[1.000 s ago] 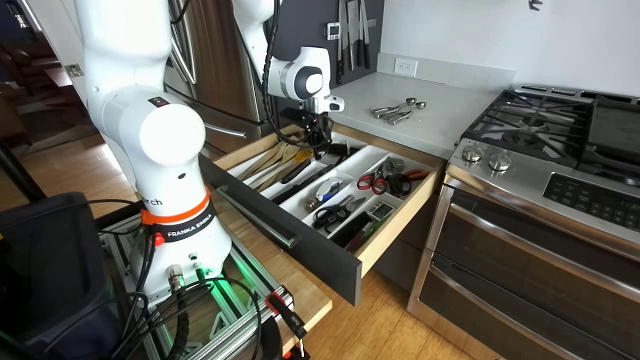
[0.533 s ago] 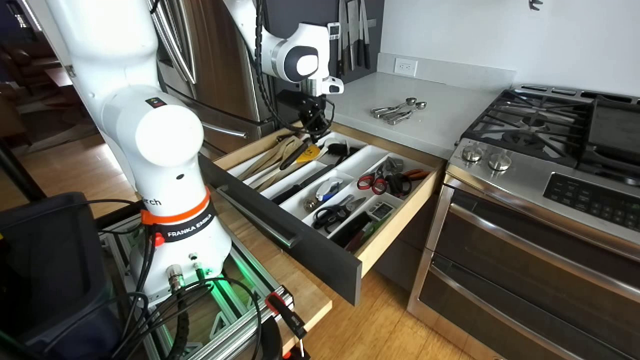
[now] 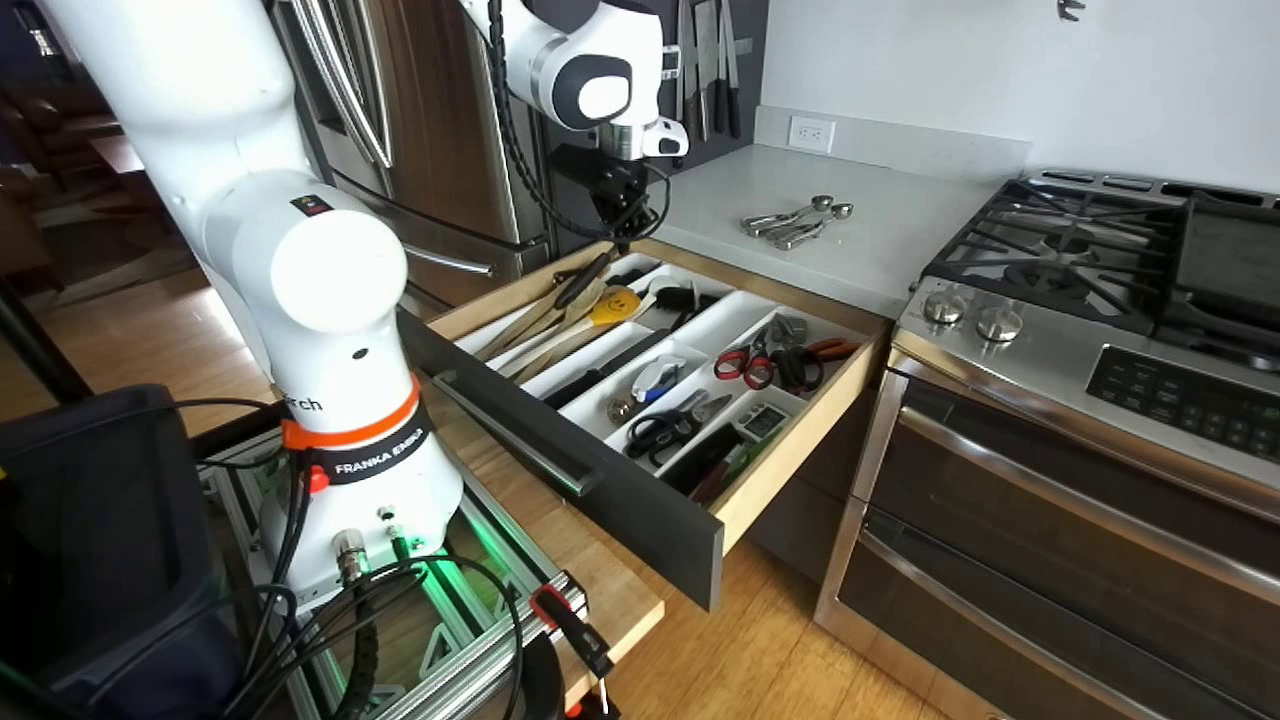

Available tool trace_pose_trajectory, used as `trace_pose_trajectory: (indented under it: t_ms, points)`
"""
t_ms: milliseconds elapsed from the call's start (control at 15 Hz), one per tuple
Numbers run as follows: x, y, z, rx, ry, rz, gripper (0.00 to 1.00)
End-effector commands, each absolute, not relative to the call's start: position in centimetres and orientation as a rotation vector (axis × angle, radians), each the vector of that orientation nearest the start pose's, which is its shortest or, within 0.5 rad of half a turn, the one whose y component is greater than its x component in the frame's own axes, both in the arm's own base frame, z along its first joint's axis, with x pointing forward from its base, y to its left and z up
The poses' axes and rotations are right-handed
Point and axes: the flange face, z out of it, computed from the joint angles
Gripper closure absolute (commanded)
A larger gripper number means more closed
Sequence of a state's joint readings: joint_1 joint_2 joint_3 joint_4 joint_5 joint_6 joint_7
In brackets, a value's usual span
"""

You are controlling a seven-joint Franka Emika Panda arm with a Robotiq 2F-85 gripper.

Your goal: Move the metal and black object from the drawer to the counter

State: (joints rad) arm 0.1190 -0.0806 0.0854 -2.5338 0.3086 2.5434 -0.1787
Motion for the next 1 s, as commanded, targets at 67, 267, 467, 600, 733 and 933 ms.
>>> trace_pose_trajectory:
  t_ms: [67, 267, 467, 600, 733, 933]
  points:
    - [45.8, 9.2, 31.5, -2.94, -0.197, -0.137, 0.99]
    - [48.8, 9.7, 36.1, -2.864, -0.146, -0.243, 0.99]
    - [54.0, 9.5, 40.3, -2.759, -0.051, -0.288, 0.99]
    - [57.4, 9.9, 42.1, -2.652, -0.008, -0.297, 0.99]
    - [60.8, 10.4, 42.9, -2.56, 0.054, -0.305, 0.99]
    - [65.9, 10.5, 41.6, -2.453, 0.168, -0.306, 0.99]
